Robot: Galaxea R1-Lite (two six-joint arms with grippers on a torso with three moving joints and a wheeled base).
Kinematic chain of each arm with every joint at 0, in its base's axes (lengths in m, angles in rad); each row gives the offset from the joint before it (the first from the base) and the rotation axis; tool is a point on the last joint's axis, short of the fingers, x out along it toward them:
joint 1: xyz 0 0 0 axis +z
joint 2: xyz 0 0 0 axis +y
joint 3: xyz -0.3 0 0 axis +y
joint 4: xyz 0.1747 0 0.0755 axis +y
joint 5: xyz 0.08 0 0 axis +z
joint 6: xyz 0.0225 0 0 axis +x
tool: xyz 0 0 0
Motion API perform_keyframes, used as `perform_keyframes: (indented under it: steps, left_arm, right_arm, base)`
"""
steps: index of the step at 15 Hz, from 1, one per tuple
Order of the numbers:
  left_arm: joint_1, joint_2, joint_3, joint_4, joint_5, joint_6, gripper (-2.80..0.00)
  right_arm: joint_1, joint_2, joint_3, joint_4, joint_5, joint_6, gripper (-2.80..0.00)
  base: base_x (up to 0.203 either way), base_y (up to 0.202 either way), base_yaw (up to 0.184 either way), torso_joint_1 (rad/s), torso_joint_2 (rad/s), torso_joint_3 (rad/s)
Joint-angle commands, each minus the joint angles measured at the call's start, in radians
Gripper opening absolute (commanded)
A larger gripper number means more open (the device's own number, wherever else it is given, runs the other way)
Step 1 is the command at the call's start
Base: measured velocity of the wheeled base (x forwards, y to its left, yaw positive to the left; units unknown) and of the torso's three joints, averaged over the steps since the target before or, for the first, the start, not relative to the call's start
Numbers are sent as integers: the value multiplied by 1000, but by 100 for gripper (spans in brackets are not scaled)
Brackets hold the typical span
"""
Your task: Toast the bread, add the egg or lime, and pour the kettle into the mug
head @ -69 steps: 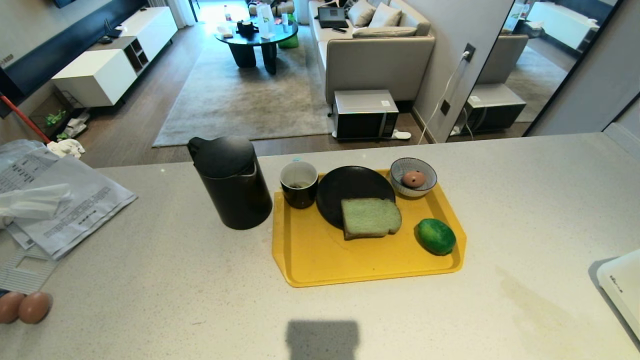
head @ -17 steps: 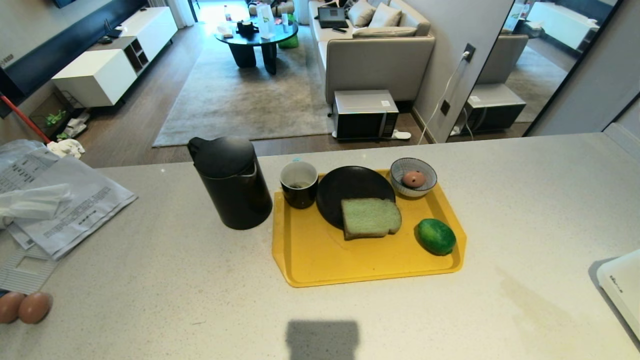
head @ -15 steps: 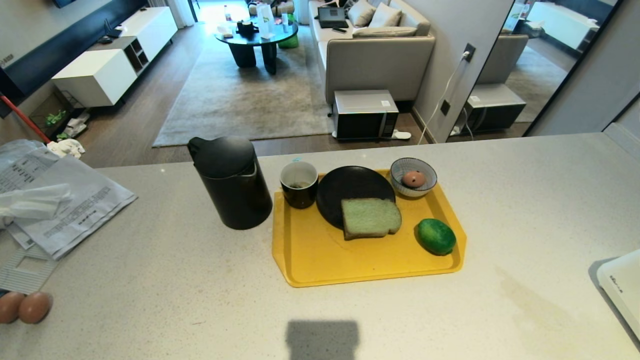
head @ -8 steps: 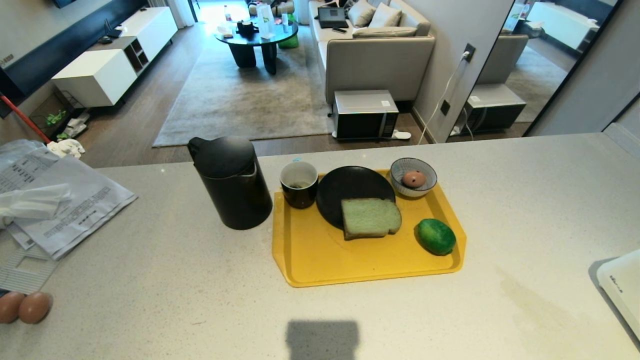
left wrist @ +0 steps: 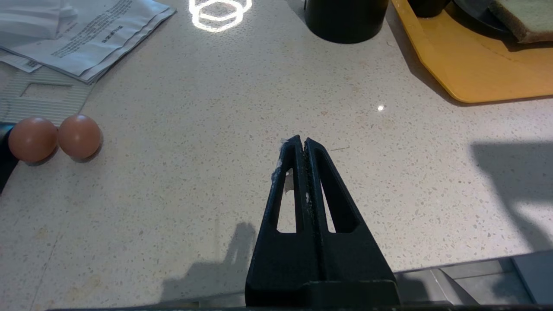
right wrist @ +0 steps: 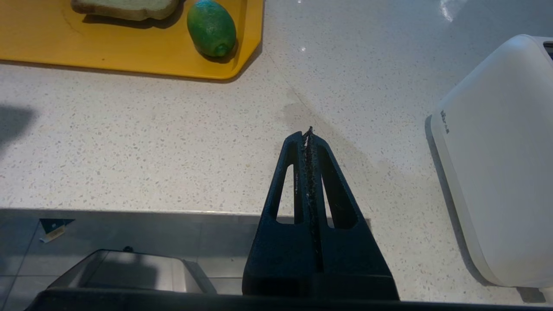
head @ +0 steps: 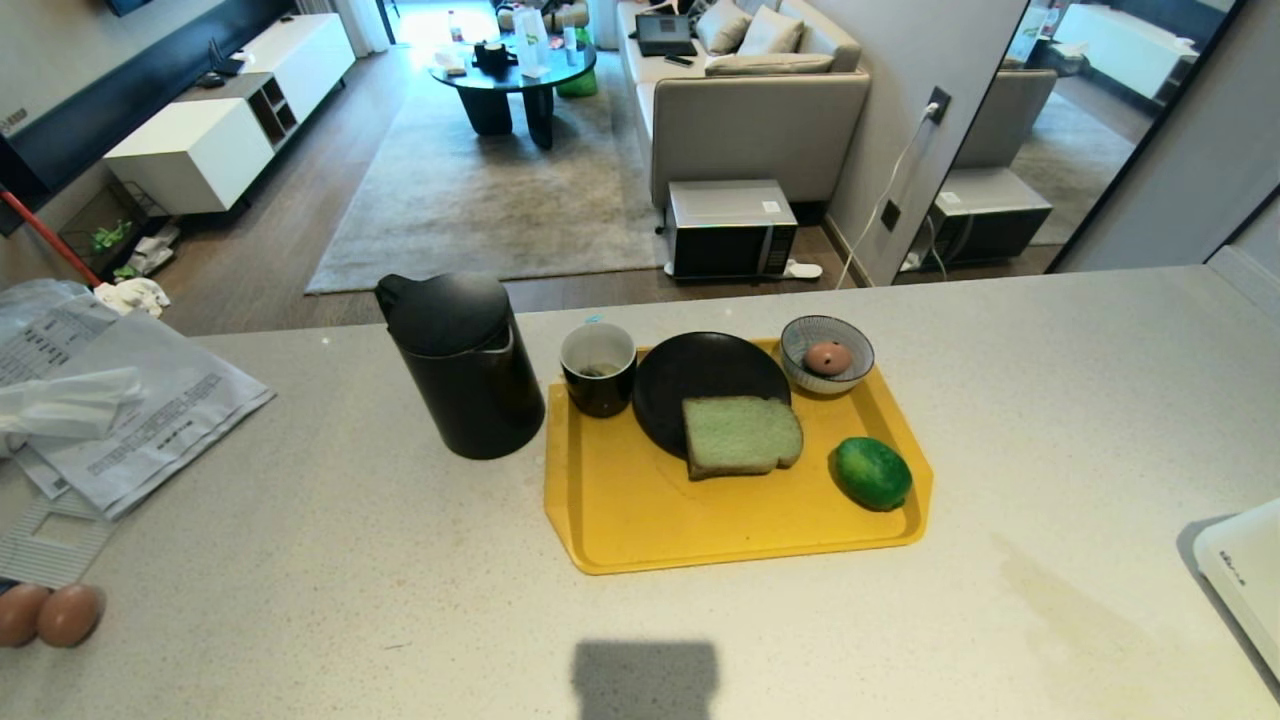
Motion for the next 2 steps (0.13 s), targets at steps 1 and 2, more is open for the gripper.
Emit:
perform_keyframes:
  steps: [1, 2]
  left_arm:
    - [0, 0, 0, 0, 0, 0, -280]
    - [0, 0, 0, 0, 0, 0, -280]
  right_arm:
    - [0, 0, 2, 0, 1, -1, -280]
    - [0, 0, 1, 0, 1, -1, -280]
  base:
    - [0, 0, 0, 0, 0, 0]
    - [0, 0, 0, 0, 0, 0]
